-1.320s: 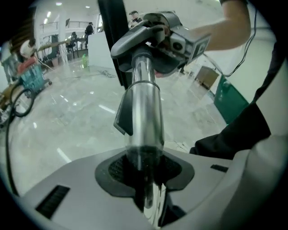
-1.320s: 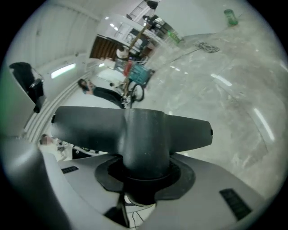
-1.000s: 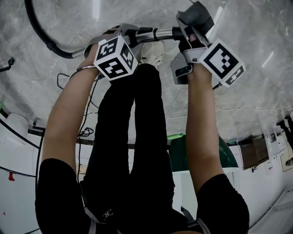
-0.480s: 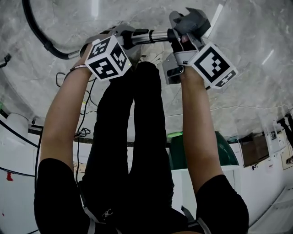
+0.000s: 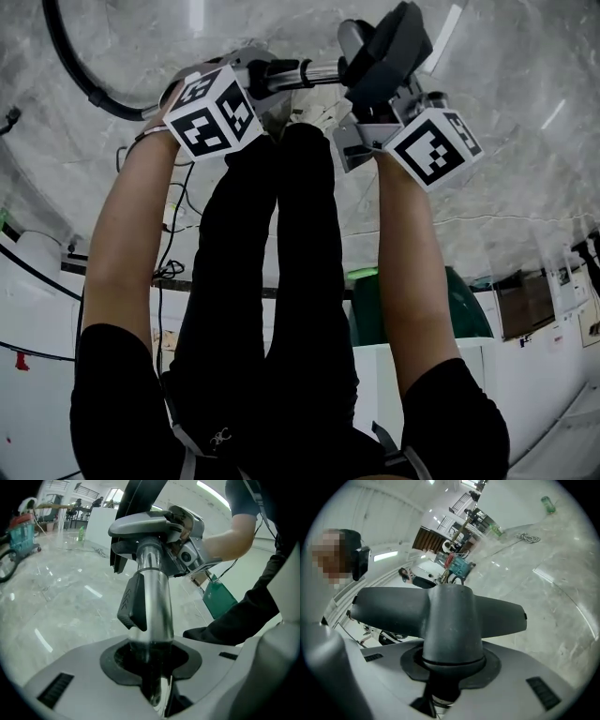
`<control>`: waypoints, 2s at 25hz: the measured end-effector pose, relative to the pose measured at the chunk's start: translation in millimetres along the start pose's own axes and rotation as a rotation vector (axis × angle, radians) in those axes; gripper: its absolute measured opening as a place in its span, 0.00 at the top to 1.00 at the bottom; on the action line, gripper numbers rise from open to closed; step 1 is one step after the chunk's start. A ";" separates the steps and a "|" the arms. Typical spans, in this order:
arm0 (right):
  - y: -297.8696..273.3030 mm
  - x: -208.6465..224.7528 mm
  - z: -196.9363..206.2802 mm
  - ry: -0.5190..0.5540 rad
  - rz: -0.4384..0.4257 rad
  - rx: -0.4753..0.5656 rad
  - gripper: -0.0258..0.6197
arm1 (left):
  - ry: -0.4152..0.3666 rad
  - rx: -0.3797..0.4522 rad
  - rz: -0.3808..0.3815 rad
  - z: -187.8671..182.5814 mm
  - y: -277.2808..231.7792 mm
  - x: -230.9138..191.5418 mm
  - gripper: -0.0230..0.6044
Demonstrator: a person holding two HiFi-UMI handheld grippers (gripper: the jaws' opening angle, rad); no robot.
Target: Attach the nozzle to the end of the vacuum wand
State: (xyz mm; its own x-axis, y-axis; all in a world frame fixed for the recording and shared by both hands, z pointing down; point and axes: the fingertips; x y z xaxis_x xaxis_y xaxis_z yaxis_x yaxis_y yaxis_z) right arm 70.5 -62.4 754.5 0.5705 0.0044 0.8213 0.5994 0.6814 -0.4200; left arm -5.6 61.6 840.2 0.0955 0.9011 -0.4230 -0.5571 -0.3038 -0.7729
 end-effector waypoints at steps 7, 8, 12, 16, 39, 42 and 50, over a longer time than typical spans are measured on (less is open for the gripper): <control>9.6 43.6 7.2 -0.168 0.213 0.077 0.73 | 0.008 0.018 -0.089 -2.8 -23.7 -15.3 0.77; 14.1 49.9 11.5 -0.197 0.238 0.081 0.70 | 0.011 0.012 -0.109 -1.5 -29.3 -20.2 0.77; 45.5 55.8 37.8 -0.217 0.261 -0.037 0.61 | 0.041 -0.034 -0.164 19.5 -45.9 -41.4 0.77; 68.6 42.4 47.3 0.007 0.264 -0.129 0.94 | 0.063 -0.117 -0.207 53.8 -69.4 -63.5 0.77; 75.2 67.2 47.0 0.034 0.243 -0.119 0.94 | 0.121 -0.152 -0.429 97.0 -92.3 -145.5 0.76; 74.3 64.5 49.0 0.034 0.242 -0.114 0.94 | 0.181 -0.187 -0.385 109.2 -95.2 -151.4 0.77; 67.2 48.4 38.9 0.040 0.211 -0.059 0.94 | 0.139 -0.262 -0.310 121.5 -113.9 -139.2 0.82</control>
State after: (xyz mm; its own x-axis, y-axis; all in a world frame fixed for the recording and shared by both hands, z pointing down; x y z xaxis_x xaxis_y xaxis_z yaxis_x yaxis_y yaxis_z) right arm 116.5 12.0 781.0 0.7077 0.1125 0.6975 0.4958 0.6243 -0.6037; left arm -55.7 8.3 1044.6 0.3457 0.9173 -0.1979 -0.2575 -0.1100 -0.9600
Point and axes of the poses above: the fingertips, and each gripper's own axes: y backward along the fingers, x to its right, z out of its underside, and after that the axes turned 1 degree about -z, right-handed
